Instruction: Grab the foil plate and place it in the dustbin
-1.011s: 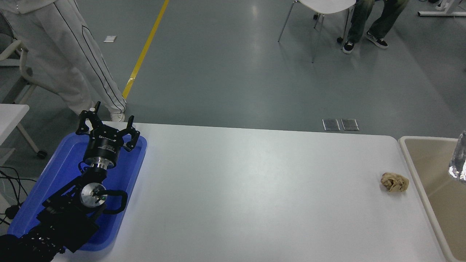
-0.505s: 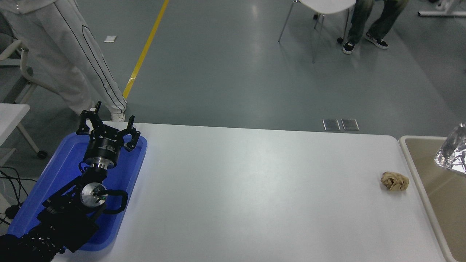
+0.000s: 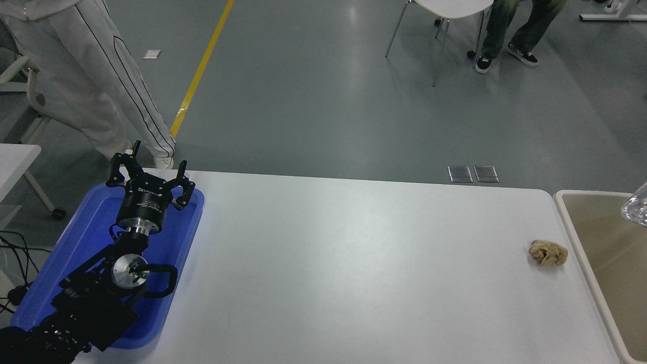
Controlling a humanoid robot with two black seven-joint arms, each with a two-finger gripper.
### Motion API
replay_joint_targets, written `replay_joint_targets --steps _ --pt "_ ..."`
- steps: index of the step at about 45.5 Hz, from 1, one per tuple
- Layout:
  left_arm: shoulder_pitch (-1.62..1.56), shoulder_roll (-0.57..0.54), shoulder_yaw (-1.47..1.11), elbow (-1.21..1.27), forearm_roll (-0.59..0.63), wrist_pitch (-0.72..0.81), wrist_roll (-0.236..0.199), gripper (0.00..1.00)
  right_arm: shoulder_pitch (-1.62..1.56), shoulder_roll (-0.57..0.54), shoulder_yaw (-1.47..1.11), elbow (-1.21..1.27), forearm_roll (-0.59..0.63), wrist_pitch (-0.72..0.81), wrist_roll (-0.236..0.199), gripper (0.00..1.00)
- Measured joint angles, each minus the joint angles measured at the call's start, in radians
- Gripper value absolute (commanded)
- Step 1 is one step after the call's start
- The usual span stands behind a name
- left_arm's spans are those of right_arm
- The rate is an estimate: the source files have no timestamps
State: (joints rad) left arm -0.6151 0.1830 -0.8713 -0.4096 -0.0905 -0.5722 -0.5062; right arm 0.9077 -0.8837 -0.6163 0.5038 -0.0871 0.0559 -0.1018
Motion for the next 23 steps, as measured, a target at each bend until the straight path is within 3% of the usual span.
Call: replay_joint_targets --steps 23 --pt "0.000 0.000 0.000 0.000 0.000 0.000 0.000 1.00 -0.232 0.175 0.186 -0.262 0.005 -0.072 -0.008 0.00"
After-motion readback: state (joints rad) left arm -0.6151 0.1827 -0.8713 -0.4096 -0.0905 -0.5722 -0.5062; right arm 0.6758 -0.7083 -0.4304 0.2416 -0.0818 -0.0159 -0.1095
